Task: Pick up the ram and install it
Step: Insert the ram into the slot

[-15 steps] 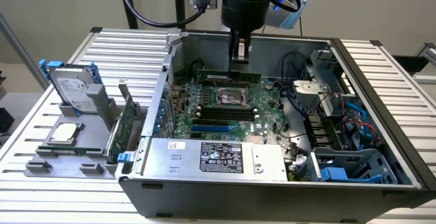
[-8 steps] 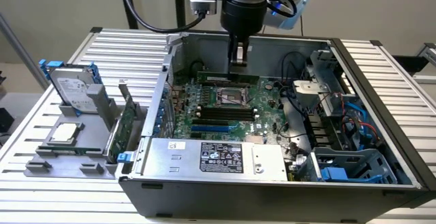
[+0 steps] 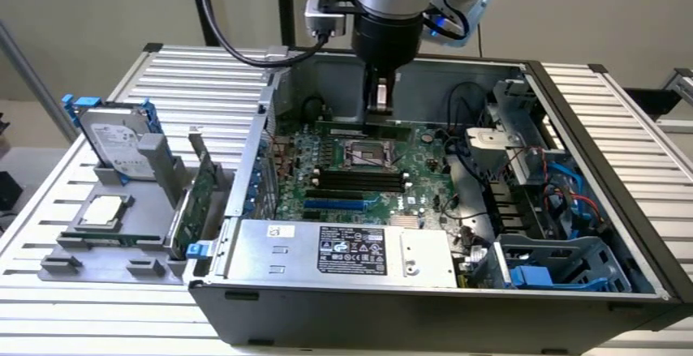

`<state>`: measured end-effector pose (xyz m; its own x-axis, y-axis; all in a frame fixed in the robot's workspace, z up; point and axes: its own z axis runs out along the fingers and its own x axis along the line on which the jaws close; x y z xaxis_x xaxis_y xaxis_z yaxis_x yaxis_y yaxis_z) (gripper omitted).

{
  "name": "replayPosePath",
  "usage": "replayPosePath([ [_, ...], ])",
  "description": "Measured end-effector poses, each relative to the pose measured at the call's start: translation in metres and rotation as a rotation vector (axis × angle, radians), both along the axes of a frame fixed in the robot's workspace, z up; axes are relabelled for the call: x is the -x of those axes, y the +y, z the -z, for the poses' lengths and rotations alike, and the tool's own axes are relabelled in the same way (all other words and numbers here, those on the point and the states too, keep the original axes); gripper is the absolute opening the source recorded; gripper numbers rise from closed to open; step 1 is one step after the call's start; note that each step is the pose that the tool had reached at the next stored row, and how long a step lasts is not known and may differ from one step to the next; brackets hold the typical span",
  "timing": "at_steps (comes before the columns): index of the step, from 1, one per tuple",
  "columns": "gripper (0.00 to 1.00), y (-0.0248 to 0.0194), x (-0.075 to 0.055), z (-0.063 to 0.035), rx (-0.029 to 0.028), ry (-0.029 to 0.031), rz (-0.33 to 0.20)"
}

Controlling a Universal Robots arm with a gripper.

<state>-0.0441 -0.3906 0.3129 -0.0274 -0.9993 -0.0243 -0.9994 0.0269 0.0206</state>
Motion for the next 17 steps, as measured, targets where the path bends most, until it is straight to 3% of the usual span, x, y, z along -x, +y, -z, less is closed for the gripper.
replayPosePath([
  [7,0.00,-0.0008,-0.003,0.0127,0.0000,0.0000,0.000],
  [17,0.00,-0.0088,-0.005,0.0310,0.0000,-0.0001,0.000],
])
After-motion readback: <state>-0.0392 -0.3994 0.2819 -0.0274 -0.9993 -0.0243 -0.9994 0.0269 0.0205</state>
